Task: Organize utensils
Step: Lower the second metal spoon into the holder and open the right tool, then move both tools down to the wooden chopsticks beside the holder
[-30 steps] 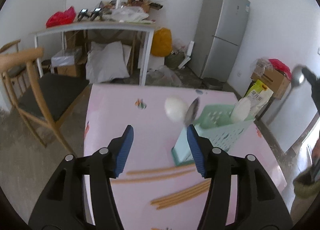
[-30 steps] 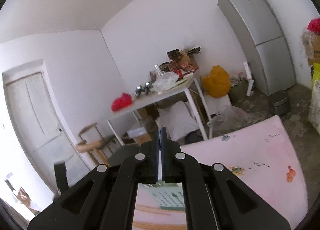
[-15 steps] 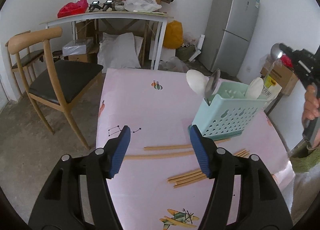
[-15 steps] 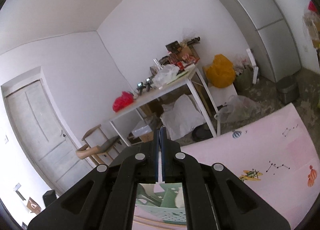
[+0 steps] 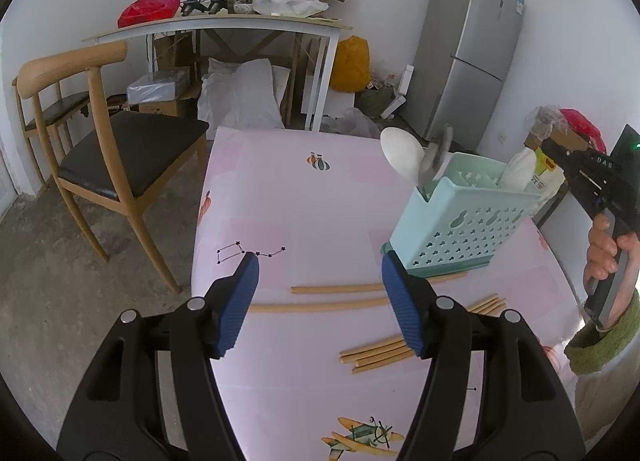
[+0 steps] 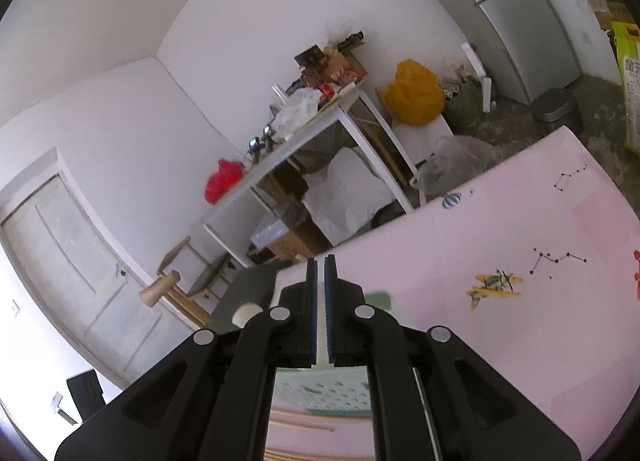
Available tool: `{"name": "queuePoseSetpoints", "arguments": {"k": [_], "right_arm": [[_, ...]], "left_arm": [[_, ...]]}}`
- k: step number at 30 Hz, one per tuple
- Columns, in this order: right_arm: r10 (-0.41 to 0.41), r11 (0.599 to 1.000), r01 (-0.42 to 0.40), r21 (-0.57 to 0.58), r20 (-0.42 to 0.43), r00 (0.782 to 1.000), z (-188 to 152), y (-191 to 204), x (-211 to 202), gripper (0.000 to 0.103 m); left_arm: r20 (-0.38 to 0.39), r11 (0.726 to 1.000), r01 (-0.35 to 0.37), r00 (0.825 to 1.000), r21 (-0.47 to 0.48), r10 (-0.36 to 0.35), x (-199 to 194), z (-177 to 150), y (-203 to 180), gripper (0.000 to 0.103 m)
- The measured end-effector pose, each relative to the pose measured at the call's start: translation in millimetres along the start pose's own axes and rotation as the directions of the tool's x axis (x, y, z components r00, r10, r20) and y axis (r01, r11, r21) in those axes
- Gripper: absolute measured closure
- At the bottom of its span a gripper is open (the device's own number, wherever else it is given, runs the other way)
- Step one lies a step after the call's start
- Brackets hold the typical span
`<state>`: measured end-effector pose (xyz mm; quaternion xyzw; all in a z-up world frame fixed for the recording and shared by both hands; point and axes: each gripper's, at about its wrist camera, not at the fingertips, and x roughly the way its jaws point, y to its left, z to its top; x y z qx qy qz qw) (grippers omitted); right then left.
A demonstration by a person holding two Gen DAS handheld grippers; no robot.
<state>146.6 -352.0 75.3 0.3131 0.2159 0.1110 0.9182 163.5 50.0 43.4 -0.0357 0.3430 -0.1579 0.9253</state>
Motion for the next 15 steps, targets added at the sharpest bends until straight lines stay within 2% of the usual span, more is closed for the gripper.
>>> {"name": "queuePoseSetpoints", "arguments": {"k": [8,12,15], "right_arm": [[-0.043,0.998,0.045,-0.038,0.032,0.999,2,6,-24,0.096],[-0.074,0.994,0.077,-0.080,0.034,0.997,-7,17,-46,0.084],[-0.095,0.990,0.094,-0.103,-0.007,0.995,-24,24,-58,0.074]], "left_arm": [[0.003,1.000,0.006,1.000,0.001,-0.006,2,-2,0,0.041],[0.002,1.000,0.006,1.000,0.004,-0.006,3,-3,-1,0.041],[-0.007,1.000,0.017,1.000,0.022,-0.016,8,-4,-2,0.041]]}}
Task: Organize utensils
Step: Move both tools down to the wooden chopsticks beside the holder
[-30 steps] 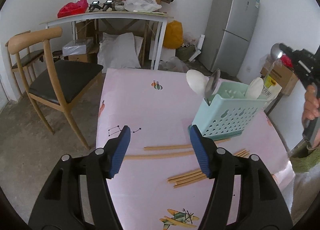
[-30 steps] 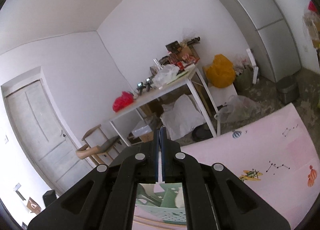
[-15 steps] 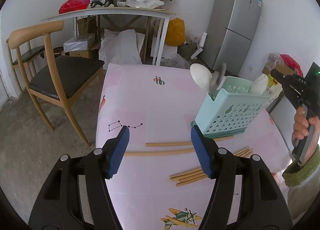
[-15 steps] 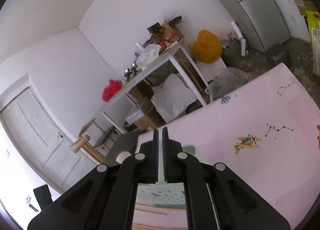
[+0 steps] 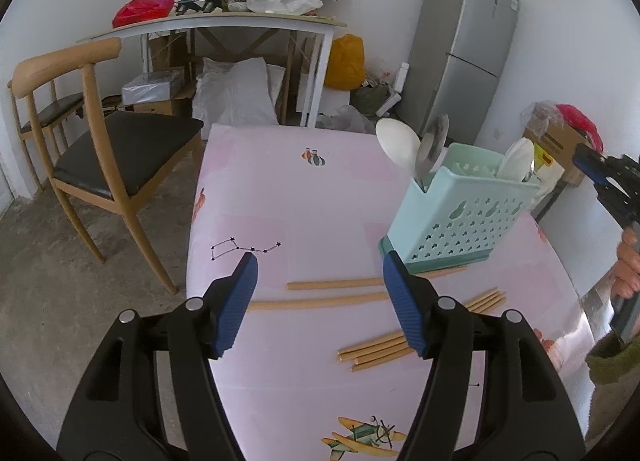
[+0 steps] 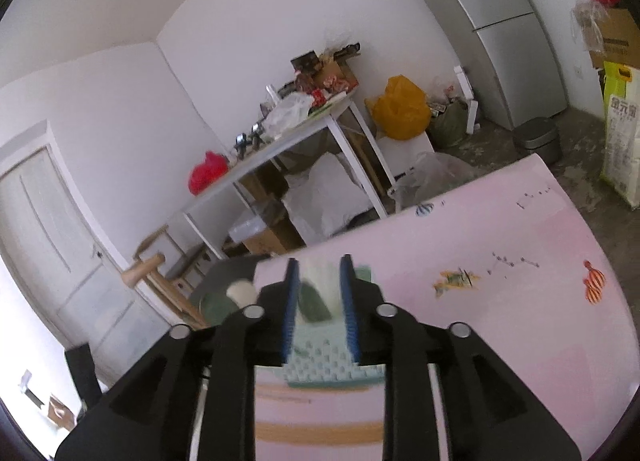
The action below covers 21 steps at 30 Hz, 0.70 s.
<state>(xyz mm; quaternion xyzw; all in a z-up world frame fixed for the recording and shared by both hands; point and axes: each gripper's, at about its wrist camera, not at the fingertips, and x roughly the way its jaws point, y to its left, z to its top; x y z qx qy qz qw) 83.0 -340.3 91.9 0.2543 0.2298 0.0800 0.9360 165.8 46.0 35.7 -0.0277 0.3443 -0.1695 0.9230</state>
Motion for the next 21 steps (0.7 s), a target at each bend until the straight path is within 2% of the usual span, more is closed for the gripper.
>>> {"name": "queuePoseSetpoints", "arguments": {"k": [3,6,7,11,13,15,19,21], "right_arm": [[-0.010,1.000,0.010,-0.003,-0.076,0.997,-24,7,-4,0.069],[-0.027,1.000,0.028,0.002,-0.160,0.987,-50,12,-1,0.068],[-0.042,0.999,0.044,0.005,-0.202,0.978,-64,14,3,0.068],[-0.059,0.997,0.073,0.033,-0.309,0.949,-102,18,15,0.068],[-0.047,0.996,0.070,0.053,-0.348,0.936,-116,19,20,0.068],[-0.037,0.996,0.066,0.063,-0.385,0.922,-127,21,25,0.068],[-0.035,0.995,0.069,0.066,-0.424,0.905,-136,22,31,0.068],[-0.028,0.994,0.070,0.080,-0.441,0.897,-138,20,35,0.068]], "left_arm": [[-0.014,0.999,0.014,1.000,0.031,-0.014,12,1,-1,0.049],[-0.047,0.998,0.027,0.999,0.063,-0.024,33,6,-3,0.063],[-0.058,0.997,0.023,0.998,0.078,-0.019,42,8,-3,0.071],[-0.128,0.984,-0.030,0.990,0.178,0.053,92,17,-7,0.090],[-0.152,0.973,-0.048,0.985,0.227,0.084,108,17,-9,0.092],[-0.196,0.951,-0.078,0.970,0.301,0.142,128,11,-13,0.099],[-0.270,0.942,-0.058,0.950,0.332,0.154,140,-6,-16,0.103],[-0.266,0.940,-0.059,0.952,0.335,0.154,137,-12,-18,0.103]]}}
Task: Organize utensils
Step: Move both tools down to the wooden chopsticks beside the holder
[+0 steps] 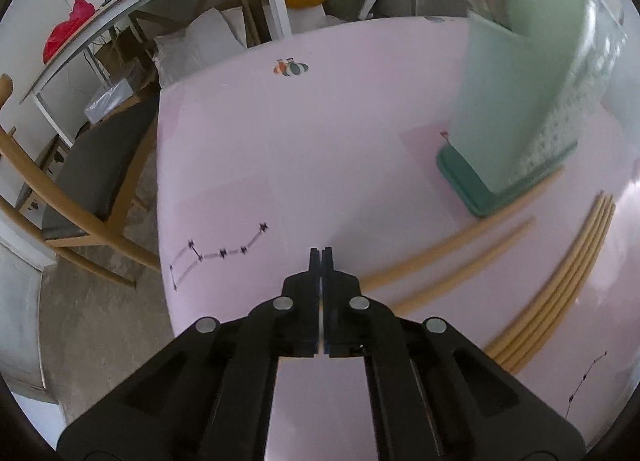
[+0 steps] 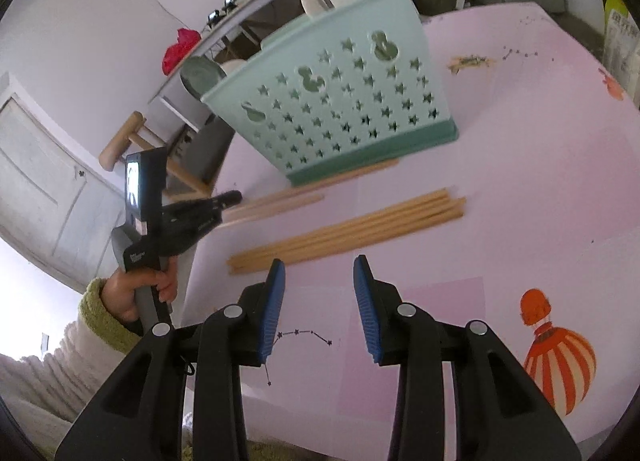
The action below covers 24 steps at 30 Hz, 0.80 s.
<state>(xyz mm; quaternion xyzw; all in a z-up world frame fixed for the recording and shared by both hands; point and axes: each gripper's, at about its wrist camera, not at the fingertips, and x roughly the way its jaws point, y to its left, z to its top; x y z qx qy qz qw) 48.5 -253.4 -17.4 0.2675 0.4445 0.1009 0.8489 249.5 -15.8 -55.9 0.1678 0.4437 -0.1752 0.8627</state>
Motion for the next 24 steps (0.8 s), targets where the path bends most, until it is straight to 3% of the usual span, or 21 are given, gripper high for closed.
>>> {"name": "queuePoseSetpoints", "arguments": {"k": [9,24], "right_arm": [[0.025,0.998,-0.023,0.051,-0.032,0.999,-3,-5,10,0.068],[0.026,0.996,-0.020,0.089,-0.067,0.997,-4,-5,21,0.068]], "left_arm": [[-0.019,0.998,0.060,0.998,-0.003,-0.060,-18,-21,-13,0.103],[-0.016,0.996,0.086,0.996,0.003,-0.086,-32,-41,-27,0.103]]}}
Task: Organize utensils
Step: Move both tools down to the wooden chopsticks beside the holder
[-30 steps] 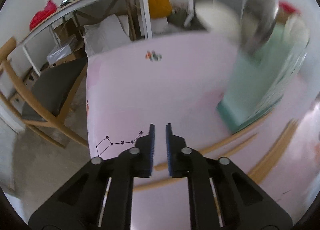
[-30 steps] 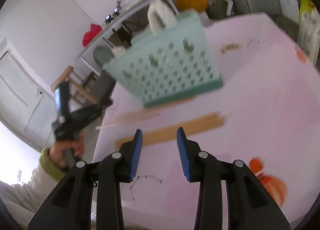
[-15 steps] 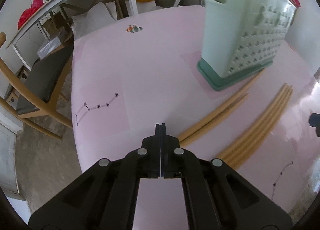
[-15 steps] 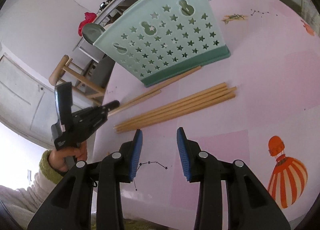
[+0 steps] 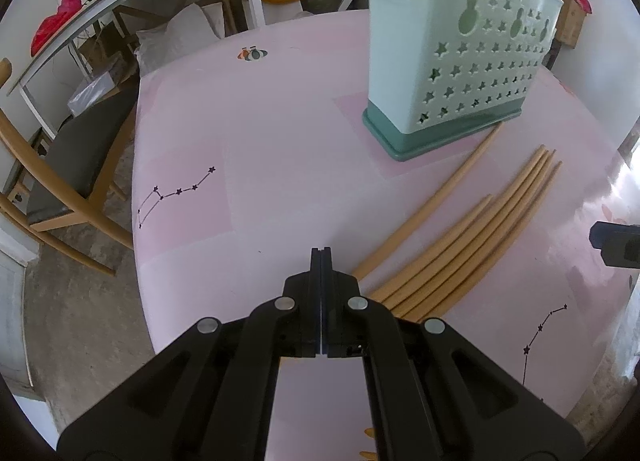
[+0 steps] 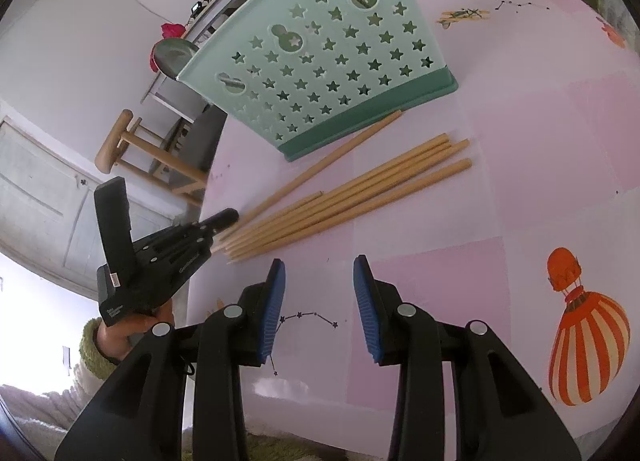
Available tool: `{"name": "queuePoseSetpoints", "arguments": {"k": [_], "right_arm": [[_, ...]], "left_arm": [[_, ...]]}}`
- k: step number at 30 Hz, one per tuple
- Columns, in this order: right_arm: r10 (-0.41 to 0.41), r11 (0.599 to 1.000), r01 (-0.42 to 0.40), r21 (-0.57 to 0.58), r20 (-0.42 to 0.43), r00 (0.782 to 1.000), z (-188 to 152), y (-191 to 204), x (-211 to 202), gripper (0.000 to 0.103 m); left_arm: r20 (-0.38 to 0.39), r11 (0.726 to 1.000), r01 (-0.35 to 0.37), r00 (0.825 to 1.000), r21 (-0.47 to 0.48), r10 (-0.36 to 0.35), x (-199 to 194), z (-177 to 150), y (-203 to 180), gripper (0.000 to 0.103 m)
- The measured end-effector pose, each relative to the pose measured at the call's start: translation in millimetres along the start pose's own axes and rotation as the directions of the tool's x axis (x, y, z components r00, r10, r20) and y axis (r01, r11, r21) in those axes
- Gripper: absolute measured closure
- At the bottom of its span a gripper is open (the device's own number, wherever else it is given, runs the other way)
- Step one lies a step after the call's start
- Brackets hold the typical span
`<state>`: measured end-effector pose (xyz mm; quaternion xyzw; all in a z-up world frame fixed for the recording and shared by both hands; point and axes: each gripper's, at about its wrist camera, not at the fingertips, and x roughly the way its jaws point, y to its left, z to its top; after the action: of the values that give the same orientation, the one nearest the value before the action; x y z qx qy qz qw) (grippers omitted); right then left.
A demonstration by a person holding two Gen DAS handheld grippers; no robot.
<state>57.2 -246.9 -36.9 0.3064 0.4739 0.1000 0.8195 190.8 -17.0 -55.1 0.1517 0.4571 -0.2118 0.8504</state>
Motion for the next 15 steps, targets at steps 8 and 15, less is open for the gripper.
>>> {"name": "queuePoseSetpoints", "arguments": {"k": [8,15], "right_arm": [[-0.003,1.000,0.003,0.019,-0.009,1.000,1,-2,3,0.068],[-0.007,0.999,0.007,0.032,-0.020,1.000,0,-5,6,0.068]], "left_arm": [[-0.006,1.000,0.026,1.000,0.017,-0.026,-6,-7,-11,0.103],[-0.011,0.998,0.052,0.999,0.037,-0.052,-12,-13,-21,0.103]]}}
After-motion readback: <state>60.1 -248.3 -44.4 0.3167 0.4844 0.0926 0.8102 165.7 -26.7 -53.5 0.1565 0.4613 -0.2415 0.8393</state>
